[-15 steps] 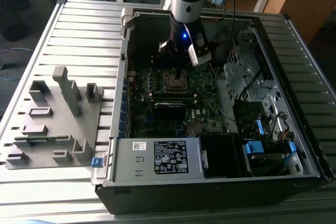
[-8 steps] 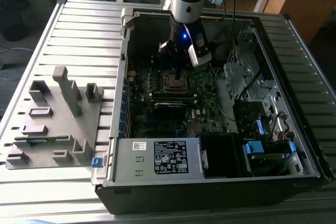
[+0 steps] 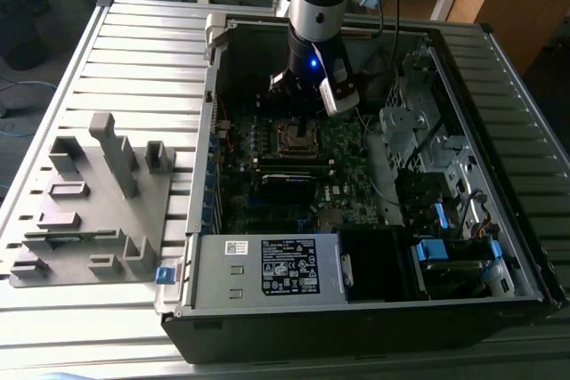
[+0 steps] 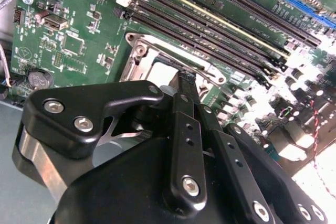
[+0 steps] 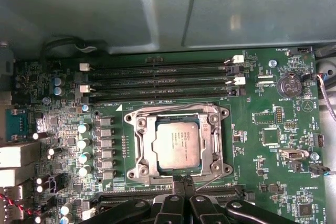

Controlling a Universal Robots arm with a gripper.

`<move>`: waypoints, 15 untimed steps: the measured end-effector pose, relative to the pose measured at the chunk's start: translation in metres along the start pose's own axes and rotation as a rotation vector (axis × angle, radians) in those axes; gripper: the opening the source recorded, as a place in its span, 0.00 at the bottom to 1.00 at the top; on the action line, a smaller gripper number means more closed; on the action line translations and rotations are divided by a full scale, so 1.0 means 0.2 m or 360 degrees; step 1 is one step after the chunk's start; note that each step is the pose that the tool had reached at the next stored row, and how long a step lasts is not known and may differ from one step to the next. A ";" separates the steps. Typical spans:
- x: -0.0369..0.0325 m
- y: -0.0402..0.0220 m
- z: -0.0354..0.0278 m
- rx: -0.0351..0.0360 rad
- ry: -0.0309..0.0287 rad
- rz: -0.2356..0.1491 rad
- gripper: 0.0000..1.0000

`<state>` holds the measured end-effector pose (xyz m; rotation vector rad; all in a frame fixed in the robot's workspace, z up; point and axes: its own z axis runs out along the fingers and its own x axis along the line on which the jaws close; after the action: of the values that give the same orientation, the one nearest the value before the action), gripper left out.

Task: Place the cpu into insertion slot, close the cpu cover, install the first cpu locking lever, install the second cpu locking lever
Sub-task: 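Install the second cpu locking lever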

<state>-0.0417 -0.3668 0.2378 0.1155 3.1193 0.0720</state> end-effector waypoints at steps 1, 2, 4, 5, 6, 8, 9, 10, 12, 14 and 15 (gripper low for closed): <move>0.000 -0.002 0.000 0.0000 0.00000 0.0000 0.11; 0.000 -0.004 0.000 0.0000 0.00000 0.0000 0.11; -0.001 -0.005 0.000 0.0000 -0.00001 0.0000 0.11; -0.001 -0.006 0.000 0.0000 0.00000 0.0000 0.11; -0.001 -0.008 0.000 0.0000 0.00000 0.0000 0.11; -0.001 -0.012 -0.001 0.0000 0.00000 0.0000 0.11; -0.001 -0.015 -0.001 0.0000 0.00000 0.0000 0.11; -0.002 -0.018 -0.001 0.0000 -0.00001 0.0000 0.11; -0.002 -0.026 -0.001 0.0000 0.00000 0.0000 0.11; -0.003 -0.033 -0.001 0.0000 0.00000 0.0000 0.11; -0.003 -0.036 -0.002 0.0000 0.00000 0.0000 0.11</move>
<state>-0.0416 -0.3741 0.2378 0.1154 3.1193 0.0721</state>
